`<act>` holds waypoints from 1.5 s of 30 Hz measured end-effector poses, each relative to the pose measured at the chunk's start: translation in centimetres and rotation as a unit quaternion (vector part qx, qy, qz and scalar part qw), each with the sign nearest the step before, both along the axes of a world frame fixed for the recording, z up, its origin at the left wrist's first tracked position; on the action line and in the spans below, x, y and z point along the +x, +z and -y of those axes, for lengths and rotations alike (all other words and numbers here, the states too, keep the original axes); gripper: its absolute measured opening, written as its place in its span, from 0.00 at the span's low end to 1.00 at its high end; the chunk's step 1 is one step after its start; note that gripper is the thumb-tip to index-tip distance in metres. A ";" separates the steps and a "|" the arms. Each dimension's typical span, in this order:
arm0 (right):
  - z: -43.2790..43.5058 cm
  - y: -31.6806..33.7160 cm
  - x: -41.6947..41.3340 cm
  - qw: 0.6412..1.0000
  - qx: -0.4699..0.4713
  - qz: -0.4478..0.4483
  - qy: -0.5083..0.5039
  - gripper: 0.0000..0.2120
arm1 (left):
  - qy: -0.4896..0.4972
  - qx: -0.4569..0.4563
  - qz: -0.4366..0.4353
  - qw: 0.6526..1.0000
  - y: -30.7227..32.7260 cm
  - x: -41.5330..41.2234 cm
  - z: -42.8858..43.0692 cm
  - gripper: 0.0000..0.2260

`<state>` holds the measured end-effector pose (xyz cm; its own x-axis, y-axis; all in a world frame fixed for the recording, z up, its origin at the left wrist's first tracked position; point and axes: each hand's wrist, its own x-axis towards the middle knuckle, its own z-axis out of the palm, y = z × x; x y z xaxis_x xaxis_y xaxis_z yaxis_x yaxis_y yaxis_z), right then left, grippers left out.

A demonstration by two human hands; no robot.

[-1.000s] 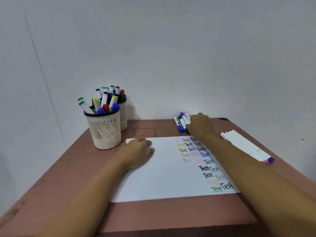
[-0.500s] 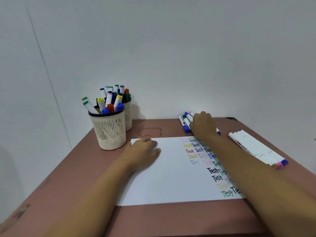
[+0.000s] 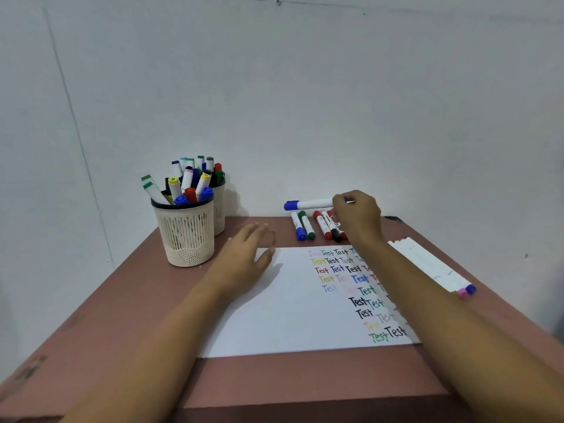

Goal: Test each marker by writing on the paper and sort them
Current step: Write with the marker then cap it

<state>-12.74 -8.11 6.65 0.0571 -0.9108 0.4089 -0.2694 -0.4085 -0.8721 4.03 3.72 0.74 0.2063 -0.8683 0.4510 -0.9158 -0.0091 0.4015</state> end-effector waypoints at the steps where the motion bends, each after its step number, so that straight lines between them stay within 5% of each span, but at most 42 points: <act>1: -0.8 0.0 -0.1 1.000 0.015 0.016 0.015 0.08 | -0.005 -0.024 -0.001 1.000 0.0 -0.1 0.0 0.24; 8: -4.9 -1.6 0.2 0.978 0.125 0.140 0.090 0.08 | -0.019 -0.042 0.020 0.999 -0.1 -0.6 -0.2 0.20; 14: -5.9 -3.3 1.0 0.920 0.238 0.270 0.158 0.11 | -0.041 -0.027 0.021 0.999 0.2 -1.4 -0.7 0.13; 26: -6.1 -4.4 1.6 0.931 0.239 0.195 0.195 0.11 | -0.066 -0.025 -0.001 0.998 0.4 -2.9 -0.8 0.07; 39: -6.1 -3.9 1.5 0.928 0.181 0.208 0.252 0.11 | -0.077 -0.043 -0.133 0.987 1.3 -3.1 -1.0 0.18; 45: -6.8 -3.2 1.5 0.966 0.167 0.141 0.139 0.22 | -0.080 -0.107 0.000 0.991 1.1 -3.0 -1.5 0.09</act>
